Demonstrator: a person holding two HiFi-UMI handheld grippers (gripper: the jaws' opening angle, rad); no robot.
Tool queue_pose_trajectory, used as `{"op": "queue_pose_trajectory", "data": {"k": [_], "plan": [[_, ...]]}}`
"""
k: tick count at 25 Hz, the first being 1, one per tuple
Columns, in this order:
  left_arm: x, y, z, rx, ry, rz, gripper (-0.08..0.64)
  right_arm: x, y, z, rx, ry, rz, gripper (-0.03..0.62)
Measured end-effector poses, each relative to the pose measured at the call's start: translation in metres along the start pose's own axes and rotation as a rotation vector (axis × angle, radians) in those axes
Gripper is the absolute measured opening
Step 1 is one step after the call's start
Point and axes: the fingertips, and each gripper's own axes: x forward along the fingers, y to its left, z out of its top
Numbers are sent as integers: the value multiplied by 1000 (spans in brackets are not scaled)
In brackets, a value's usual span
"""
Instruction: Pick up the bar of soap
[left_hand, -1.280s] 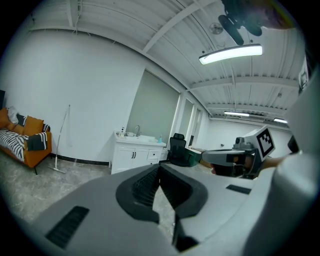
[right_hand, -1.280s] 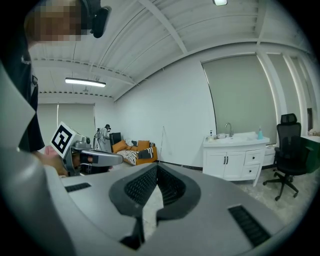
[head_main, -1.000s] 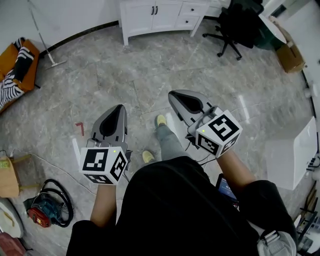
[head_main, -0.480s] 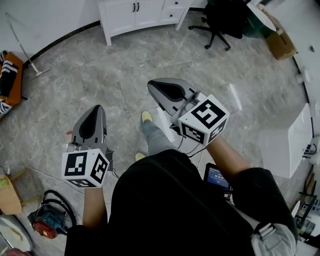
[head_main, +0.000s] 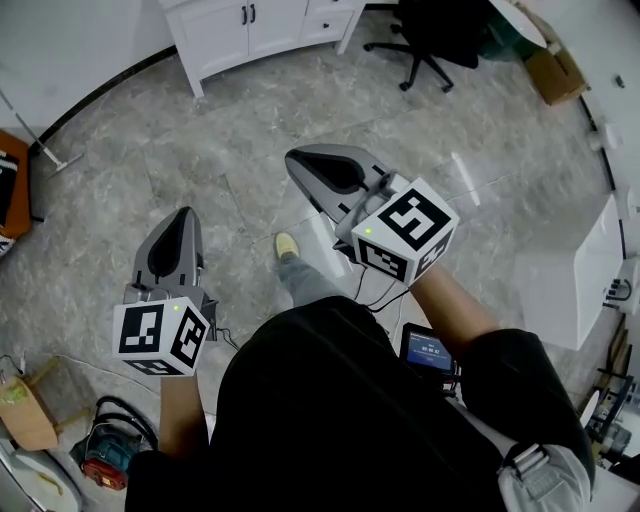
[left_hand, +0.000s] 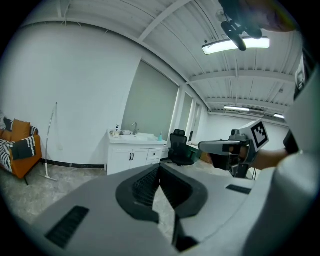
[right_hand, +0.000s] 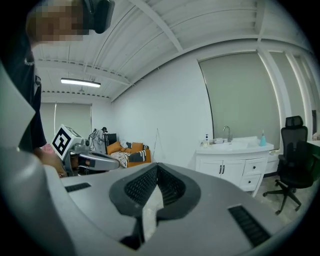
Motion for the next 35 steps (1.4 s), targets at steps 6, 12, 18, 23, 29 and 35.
{"op": "queue_pose_trajectory", "data": {"k": [6, 12, 18, 23, 29, 35], "plan": [[38, 9, 9, -1, 21, 8, 9, 15, -38, 6, 9, 3, -2, 8], [76, 11, 19, 8, 43, 16, 9, 29, -76, 10, 18, -2, 8, 8], [114, 14, 32, 11, 47, 29, 9, 41, -115, 16, 32, -11, 10, 8], [137, 26, 45, 9, 41, 65, 9, 60, -139, 18, 42, -17, 42, 8], [159, 35, 57, 5, 35, 100, 9, 79, -163, 26, 47, -38, 81, 8], [165, 39, 61, 7, 33, 124, 9, 89, -174, 28, 56, -48, 96, 8]]}}
